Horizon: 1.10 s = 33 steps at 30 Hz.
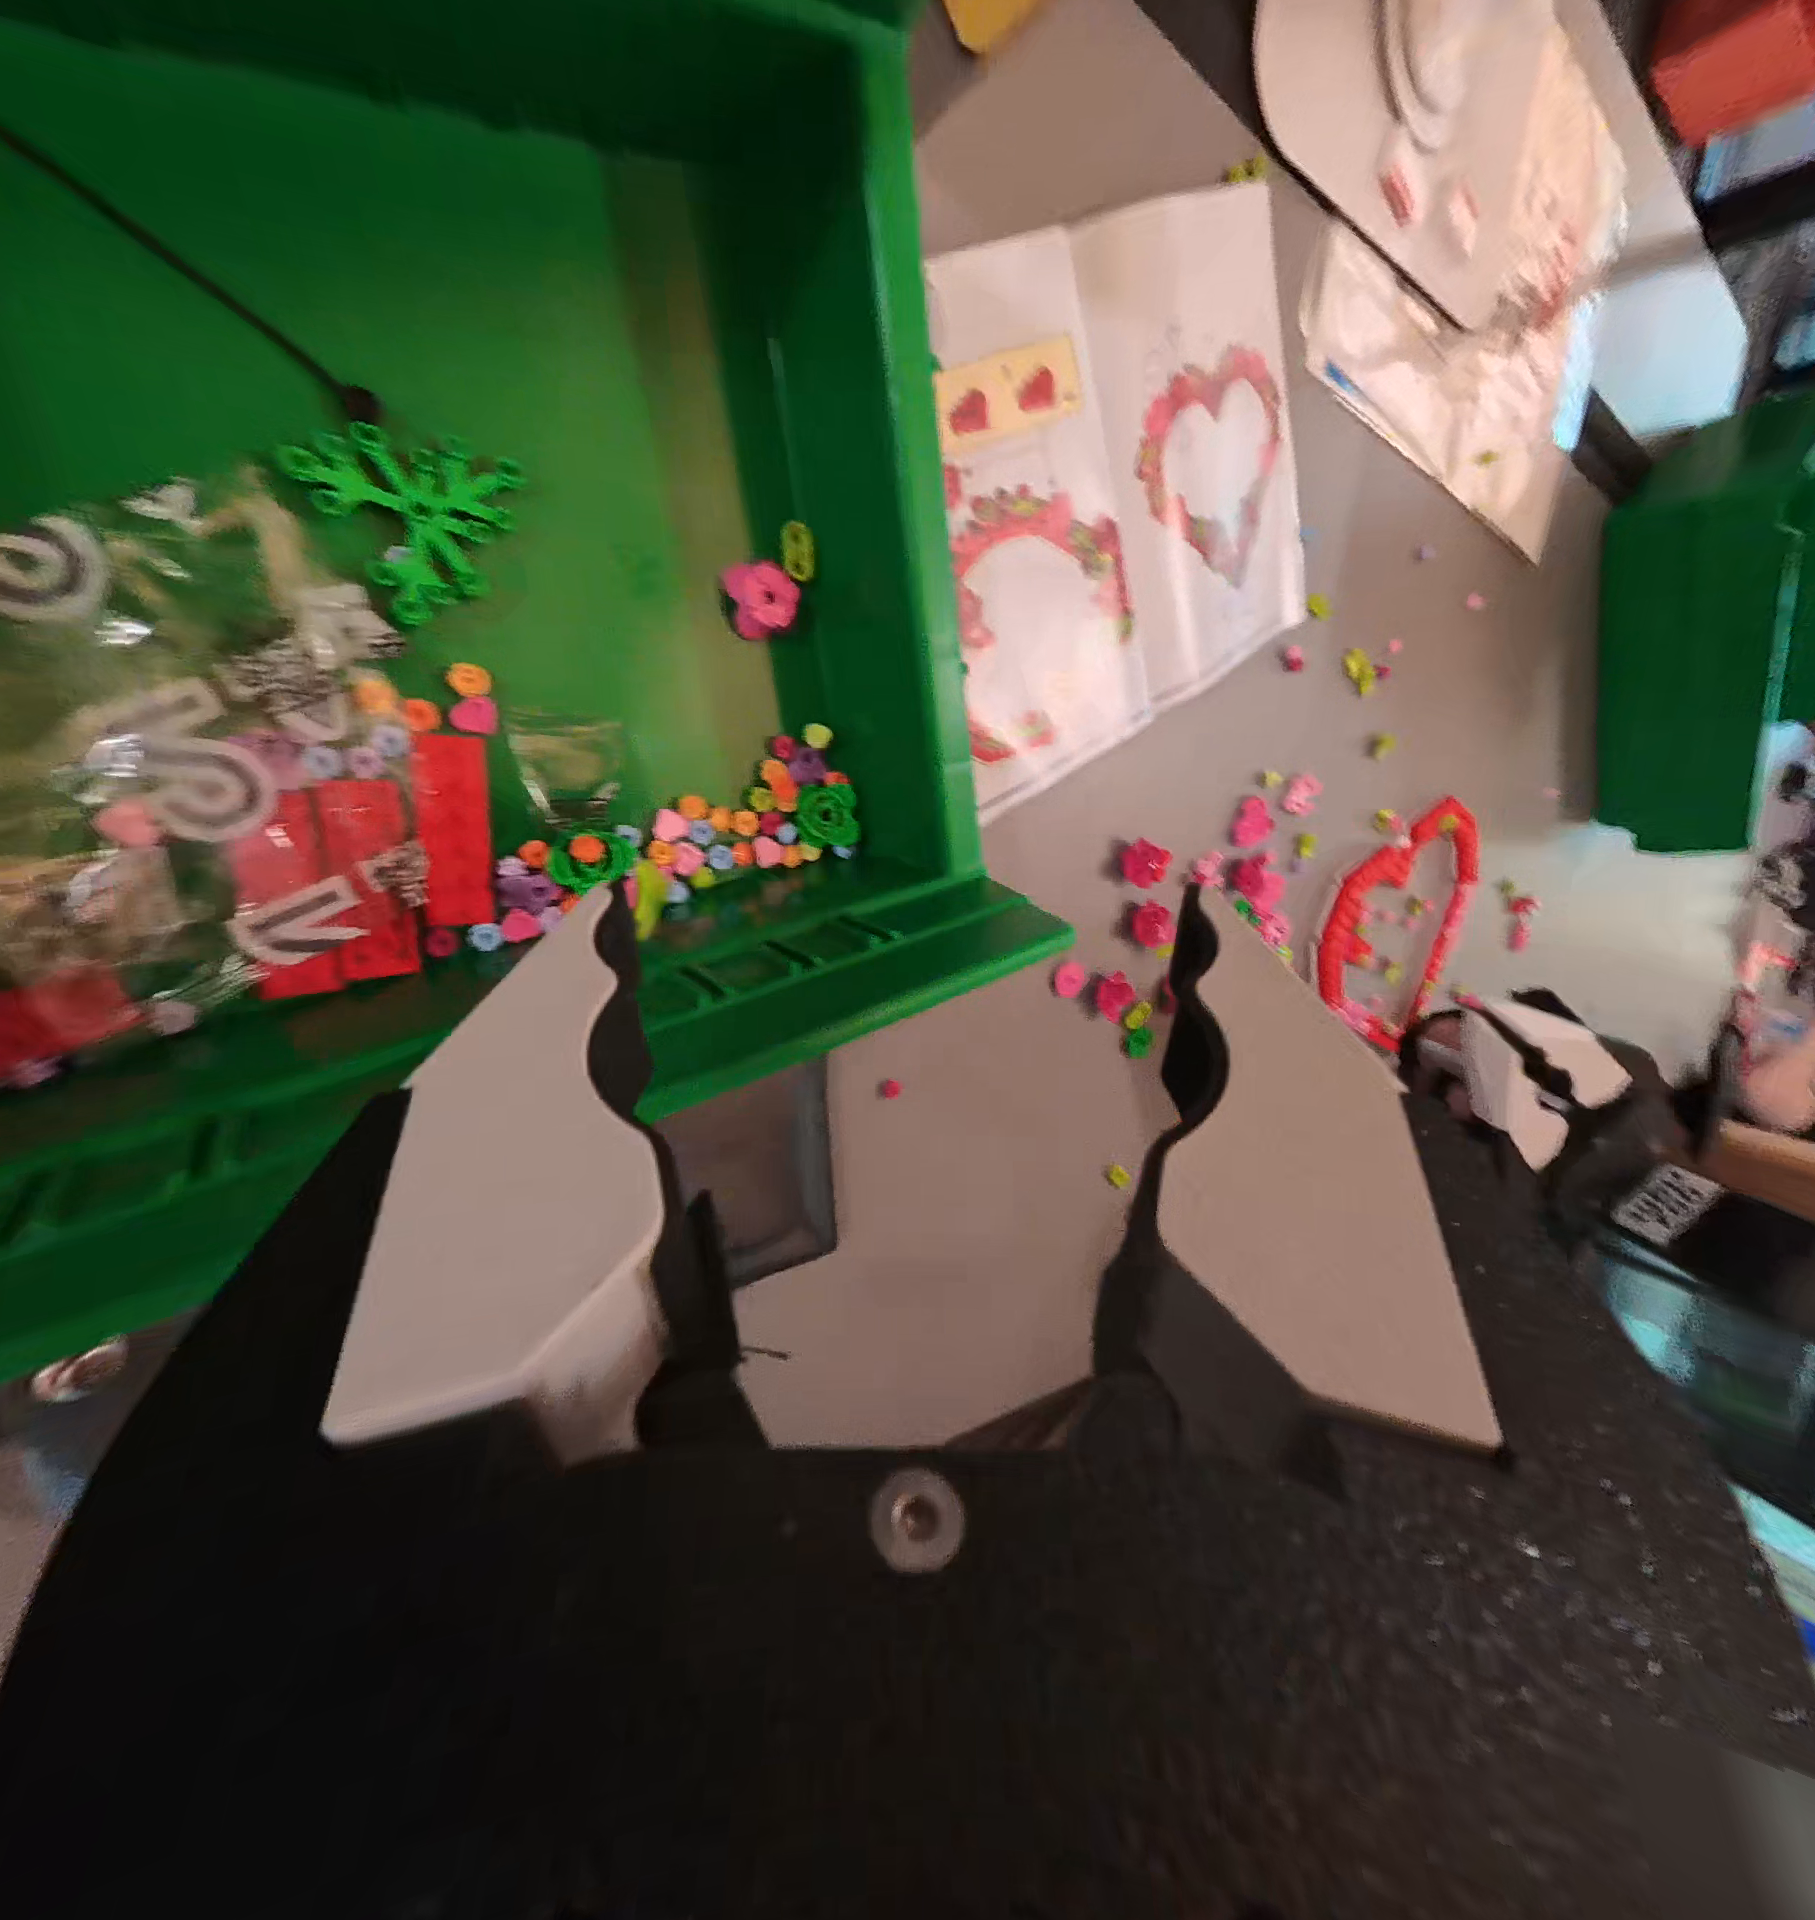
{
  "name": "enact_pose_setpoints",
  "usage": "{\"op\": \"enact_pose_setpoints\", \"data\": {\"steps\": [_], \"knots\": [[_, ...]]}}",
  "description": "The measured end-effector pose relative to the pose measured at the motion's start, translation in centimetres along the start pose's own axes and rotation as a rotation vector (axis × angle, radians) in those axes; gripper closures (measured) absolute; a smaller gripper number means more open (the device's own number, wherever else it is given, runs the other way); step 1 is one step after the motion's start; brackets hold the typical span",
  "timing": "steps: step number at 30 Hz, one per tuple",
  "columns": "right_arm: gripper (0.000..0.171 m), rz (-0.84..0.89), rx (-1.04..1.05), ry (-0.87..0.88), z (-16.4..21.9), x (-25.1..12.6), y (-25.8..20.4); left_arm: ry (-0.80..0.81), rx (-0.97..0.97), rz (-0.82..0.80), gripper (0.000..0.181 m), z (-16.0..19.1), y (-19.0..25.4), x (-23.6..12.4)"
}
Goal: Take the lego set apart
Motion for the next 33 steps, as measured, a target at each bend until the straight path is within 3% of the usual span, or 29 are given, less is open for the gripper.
{"op": "enact_pose_setpoints", "data": {"steps": [5, 9, 12, 15, 18, 21, 25, 29, 33], "knots": [[0.171, -0.002, -0.05, 0.004, -0.6, -0.1, -0.5, -0.16, -0.027, -0.127, 0.077, 3.4, -0.7, 0.0], [0.171, 0.032, -0.114, 0.009, -1.2, -0.3, -0.7, -0.091, 0.001, -0.065, 0.075, 2.1, 1.0, -0.2], [0.171, 0.093, -0.129, 0.035, -1.7, -0.6, -0.3, 0.094, 0.149, 0.012, 0.078, -0.8, 4.6, -0.1], [0.171, 0.147, -0.098, 0.146, -2.9, -1.3, 0.3, 0.452, 0.494, 0.153, 0.077, -2.5, 13.2, 0.2], [0.171, 0.263, -0.117, 0.24, -3.7, -2.9, 1.8, 0.85, 0.906, 0.186, 0.091, -0.6, 20.7, 2.6], [0.171, 0.397, -0.182, 0.278, -3.9, -4.3, 3.2, 1.13, 1.089, 0.165, 0.105, 1.5, 23.1, 6.2], [0.171, 0.375, -0.187, 0.232, -2.6, -3.0, 2.0, 1.043, 1.16, 0.267, 0.1, 4.1, 23.1, 10.7], [0.171, 0.446, -0.249, 0.171, -1.4, -3.0, 2.9, 1.176, 1.179, 0.306, 0.106, 5.9, 22.6, 9.4], [0.171, 0.471, -0.27, 0.114, 0.1, -2.8, 3.5, 1.117, 1.206, 0.256, 0.106, 6.4, 22.0, 10.9]]}}
Point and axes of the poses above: each gripper's, where its closed fingertips meet, x out along the fingers, z out of its underside, y = z × x across the jaws, the point moved 1 cm from there along -x, back along the fingers, and after that the axes turned 4 degrees about x, right-handed, at the moved point
